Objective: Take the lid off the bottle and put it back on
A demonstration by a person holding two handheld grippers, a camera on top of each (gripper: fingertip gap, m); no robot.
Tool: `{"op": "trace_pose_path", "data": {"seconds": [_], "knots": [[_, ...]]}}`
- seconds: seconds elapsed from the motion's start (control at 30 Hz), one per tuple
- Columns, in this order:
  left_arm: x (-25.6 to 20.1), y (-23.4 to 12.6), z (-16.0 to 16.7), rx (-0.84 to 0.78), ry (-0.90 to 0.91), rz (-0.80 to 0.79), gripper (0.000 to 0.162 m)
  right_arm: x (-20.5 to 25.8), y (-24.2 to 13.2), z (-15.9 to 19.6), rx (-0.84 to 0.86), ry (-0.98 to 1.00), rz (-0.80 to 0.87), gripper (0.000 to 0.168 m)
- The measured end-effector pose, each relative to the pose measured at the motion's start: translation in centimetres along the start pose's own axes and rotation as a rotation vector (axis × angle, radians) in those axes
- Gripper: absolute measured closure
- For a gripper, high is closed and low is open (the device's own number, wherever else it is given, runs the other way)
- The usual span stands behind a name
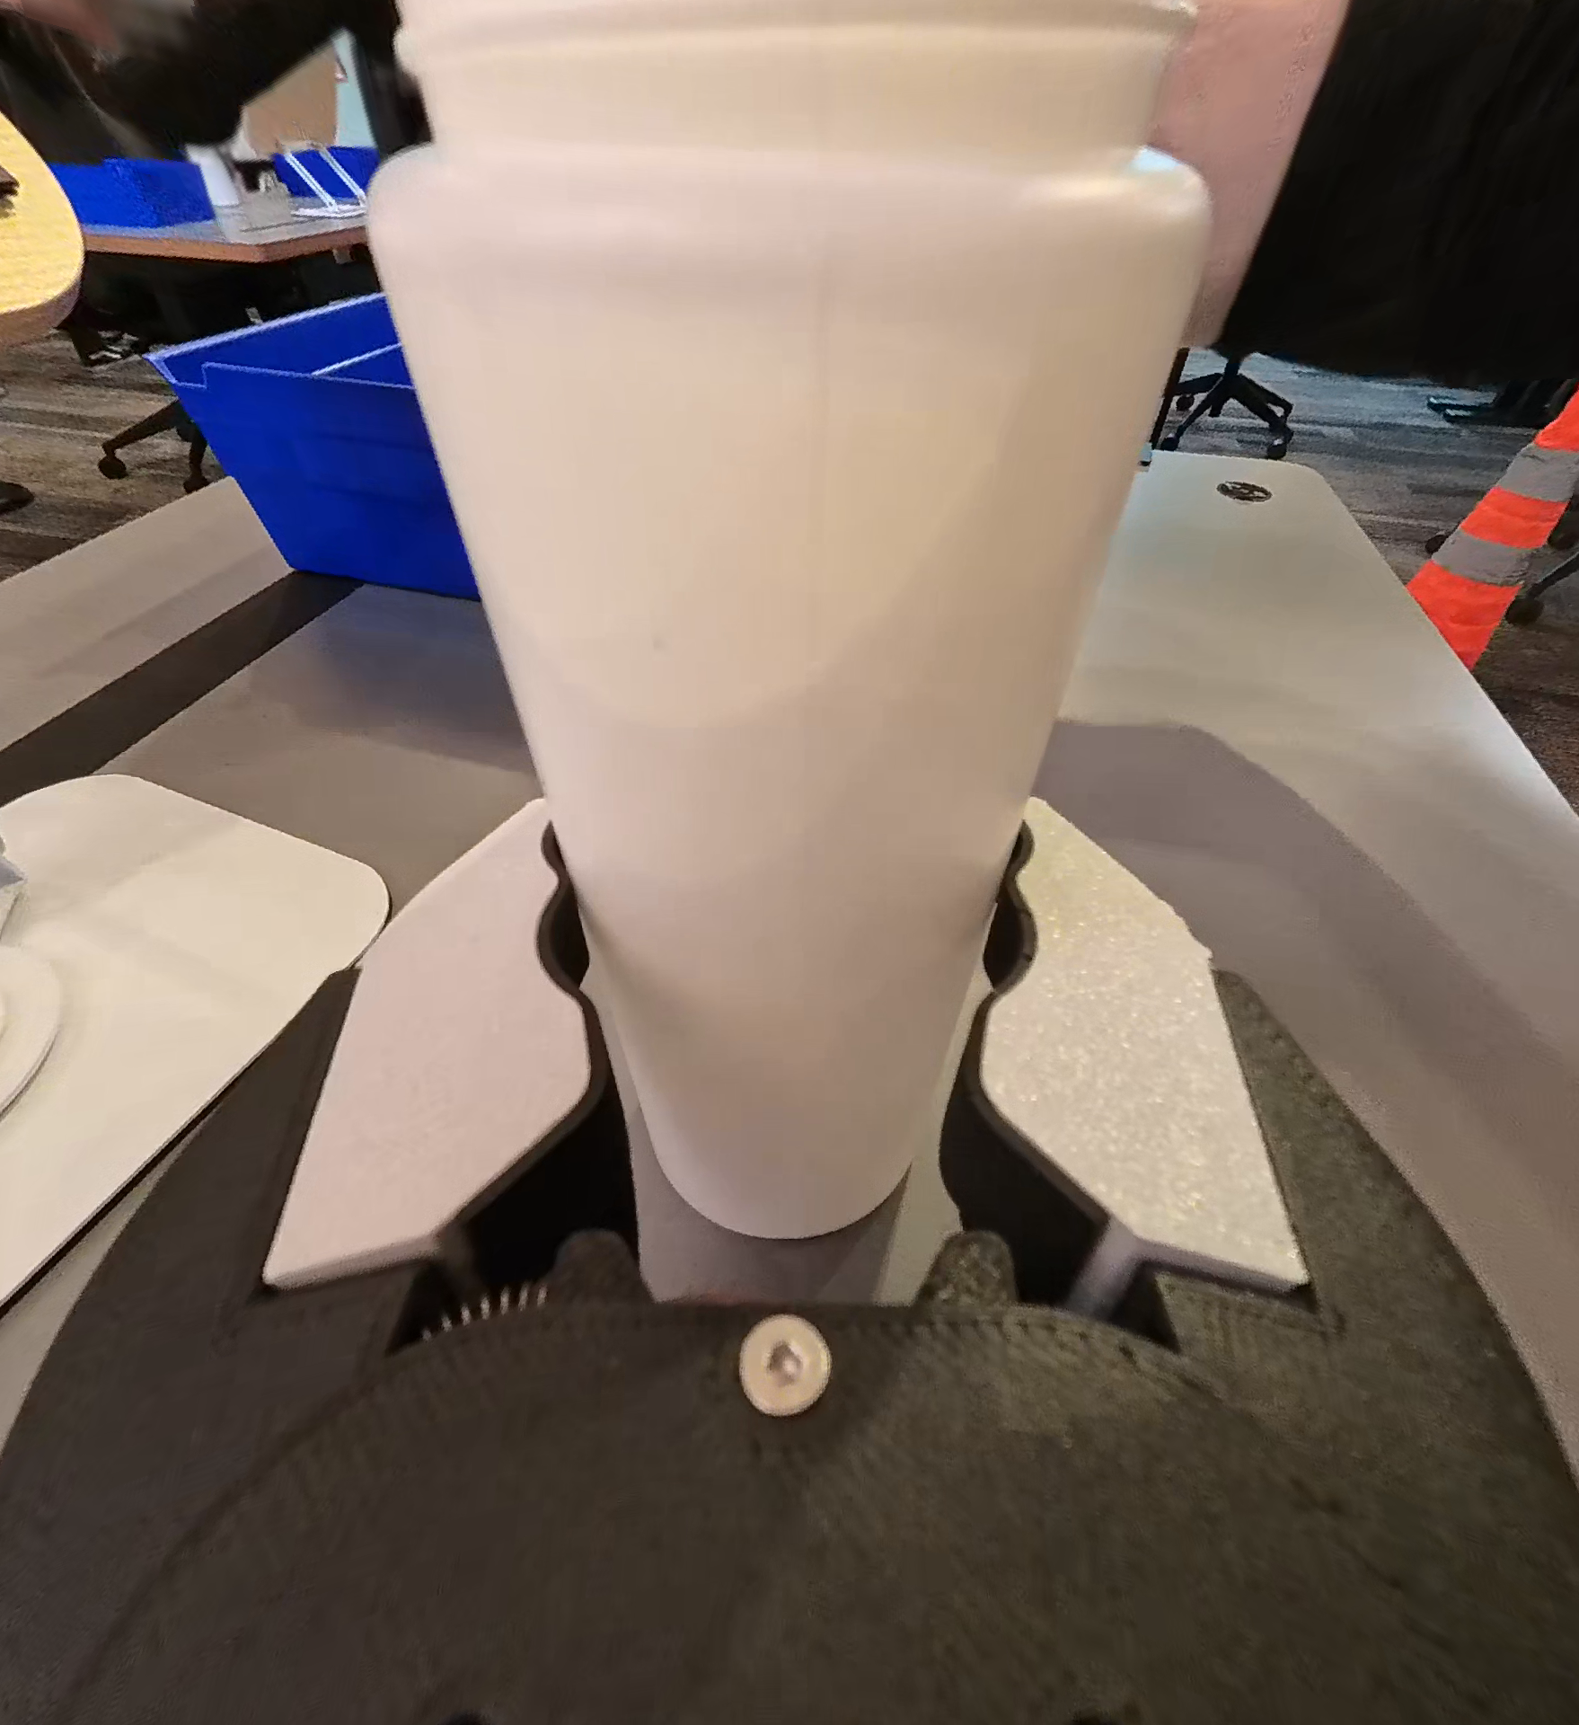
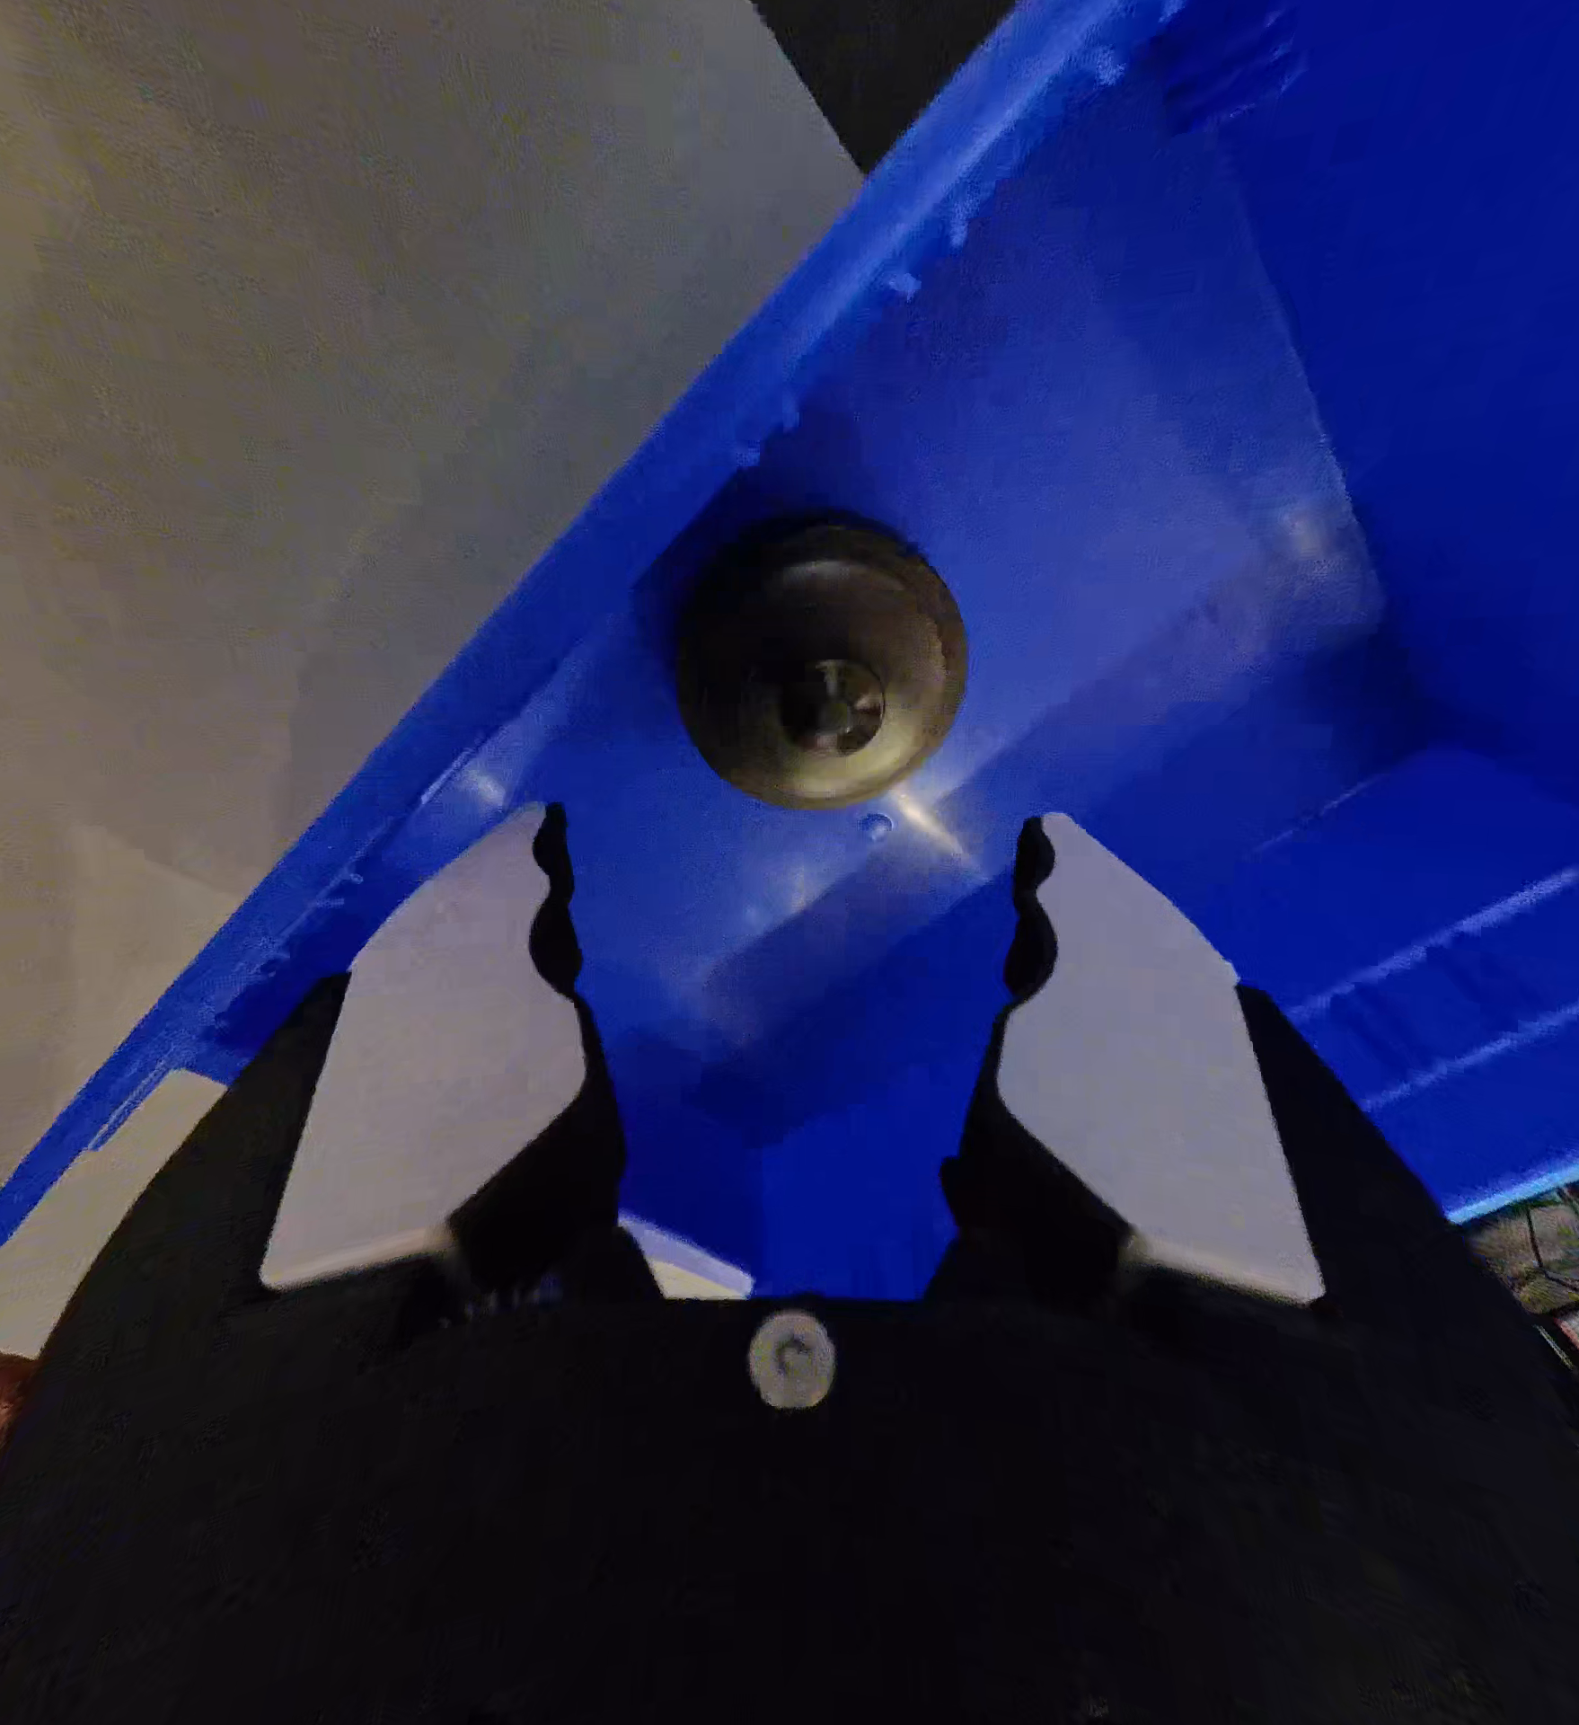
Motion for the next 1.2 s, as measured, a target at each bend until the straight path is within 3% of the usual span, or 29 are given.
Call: {"op": "trace_pose_path", "data": {"seconds": [0.1,0.13,0.2,0.27,0.3,0.37,0.43,0.53,0.7,0.97,1.07,1.2], "knots": [[0.0,0.0,0.0,-0.001,0.000,-0.001,0.077,2.3,-4.4,0.0,-0.145,0.010,0.017,0.077],[0.0,0.0,0.0,0.000,0.000,-0.002,0.077,4.2,-6.2,-0.4,-0.240,-0.030,-0.002,0.086],[0.0,0.0,0.0,0.001,0.000,-0.003,0.077,9.7,-9.4,-1.2,-0.428,-0.148,-0.098,0.070],[0.0,0.0,0.0,0.004,0.003,-0.004,0.077,13.8,-11.6,-1.0,-0.527,-0.232,-0.068,0.073],[0.0,0.0,0.0,0.004,0.004,-0.005,0.077,16.3,-12.4,-0.8,-0.576,-0.277,-0.080,0.067],[0.0,0.1,0.0,0.003,0.002,-0.005,0.077,23.0,-14.3,-0.7,-0.734,-0.401,-0.239,0.065],[0.0,0.1,0.0,0.001,0.002,-0.005,0.076,28.0,-14.2,-0.7,-0.827,-0.494,-0.306,0.063],[0.0,0.1,0.0,-0.001,0.002,-0.005,0.076,33.3,-11.8,-0.9,-0.803,-0.548,-0.446,0.054],[-0.1,0.1,0.0,-0.002,0.009,-0.004,0.076,35.8,-9.8,-3.8,-0.910,-0.430,-0.609,0.067],[-0.2,-0.1,-0.4,-0.040,-0.038,0.020,0.077,35.4,-10.0,-4.3,-0.989,-0.380,-0.639,0.071],[0.3,-1.2,-2.2,-0.161,-0.103,0.024,0.074,34.0,-11.1,-4.1,-1.021,-0.337,-0.626,0.083],[1.9,-1.9,-2.0,-0.194,-0.140,-0.025,0.079,29.7,-15.0,-2.8,-1.098,-0.271,-0.574,0.083]]}}
Point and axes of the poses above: each gripper's, where its closed fingertips meet, y out along the fingers, z out of its underside, x = y × z across the jaws, the point moved 1 cm from there along -y, back along the fingers
